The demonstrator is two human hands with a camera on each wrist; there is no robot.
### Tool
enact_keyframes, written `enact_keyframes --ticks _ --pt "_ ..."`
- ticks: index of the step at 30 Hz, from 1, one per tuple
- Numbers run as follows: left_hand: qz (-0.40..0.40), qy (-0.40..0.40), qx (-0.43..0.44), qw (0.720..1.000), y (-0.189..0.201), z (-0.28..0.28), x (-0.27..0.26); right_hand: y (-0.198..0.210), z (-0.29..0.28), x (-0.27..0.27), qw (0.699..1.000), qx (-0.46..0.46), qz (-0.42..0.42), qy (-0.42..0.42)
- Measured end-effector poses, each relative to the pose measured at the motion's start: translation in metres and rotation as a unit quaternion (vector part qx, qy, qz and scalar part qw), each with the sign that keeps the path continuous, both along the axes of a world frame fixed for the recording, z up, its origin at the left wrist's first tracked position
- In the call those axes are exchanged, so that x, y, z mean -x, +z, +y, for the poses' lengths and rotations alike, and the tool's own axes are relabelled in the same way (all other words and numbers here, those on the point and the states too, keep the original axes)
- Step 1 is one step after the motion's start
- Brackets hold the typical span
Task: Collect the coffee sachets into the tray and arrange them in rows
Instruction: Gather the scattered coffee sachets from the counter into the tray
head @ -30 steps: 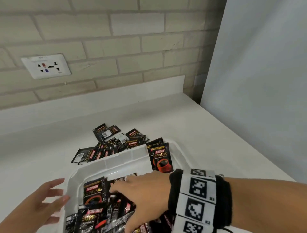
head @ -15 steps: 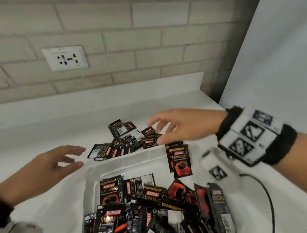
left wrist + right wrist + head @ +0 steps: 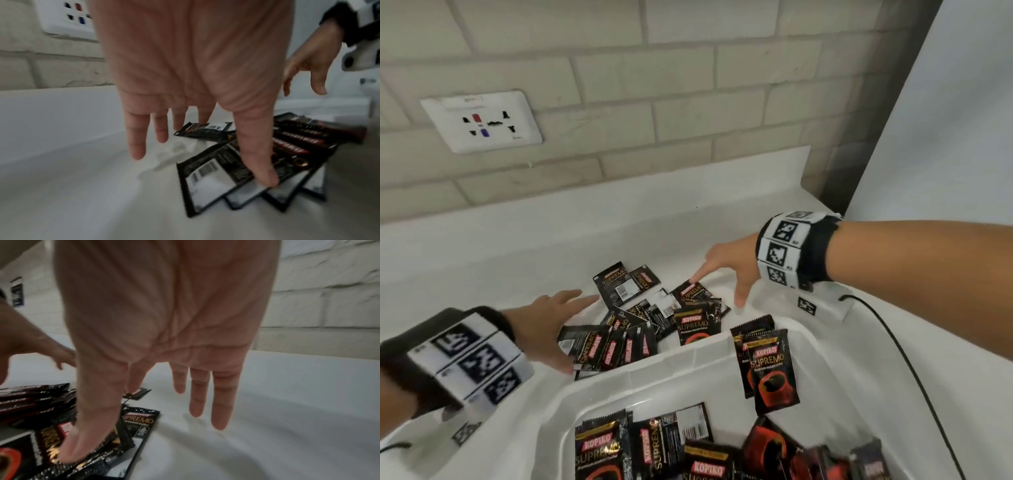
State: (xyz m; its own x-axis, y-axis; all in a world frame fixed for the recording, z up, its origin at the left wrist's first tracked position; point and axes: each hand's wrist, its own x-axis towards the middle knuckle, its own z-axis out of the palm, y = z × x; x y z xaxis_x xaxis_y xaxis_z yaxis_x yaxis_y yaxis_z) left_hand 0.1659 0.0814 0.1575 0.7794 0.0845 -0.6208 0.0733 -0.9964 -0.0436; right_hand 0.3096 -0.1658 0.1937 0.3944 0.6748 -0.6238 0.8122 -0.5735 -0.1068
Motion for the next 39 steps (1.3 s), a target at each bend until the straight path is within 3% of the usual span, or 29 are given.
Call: enact_keyframes --ticks 4,9,14,18,27,32,39 --pt "0.052 -0.048 -0.046 0.996 0.000 -0.001 -0.028 -0.018 0.028 -0.007 0.998 -0.011 0.032 0.060" --pt "0.084 -0.041 -0.026 0.995 -0.002 -0.014 -0.051 -0.027 0.048 -0.011 0.991 -0.013 0.070 0.116" --pt "0.051 -0.053 0.039 0.997 -0.009 -0.039 -0.065 -0.040 0.050 -0.010 0.988 -0.019 0.057 0.142" --pt "0.005 -0.072 0.126 0.989 -0.014 -0.065 -0.078 -0.047 0.037 -0.007 0.982 -0.050 -0.008 0.181" --pt "-0.027 -0.106 0.157 0.982 -0.016 -0.105 -0.095 -0.042 -0.015 -0.016 0.991 -0.050 0.014 0.123" --pt "-0.034 -0.090 0.187 0.978 -0.015 -0.107 -0.099 -0.046 -0.039 -0.012 0.995 0.000 -0.011 0.099" --pt "-0.077 -0.077 0.140 0.984 0.015 -0.087 -0.075 -0.050 -0.067 -0.023 0.998 0.007 -0.013 0.057"
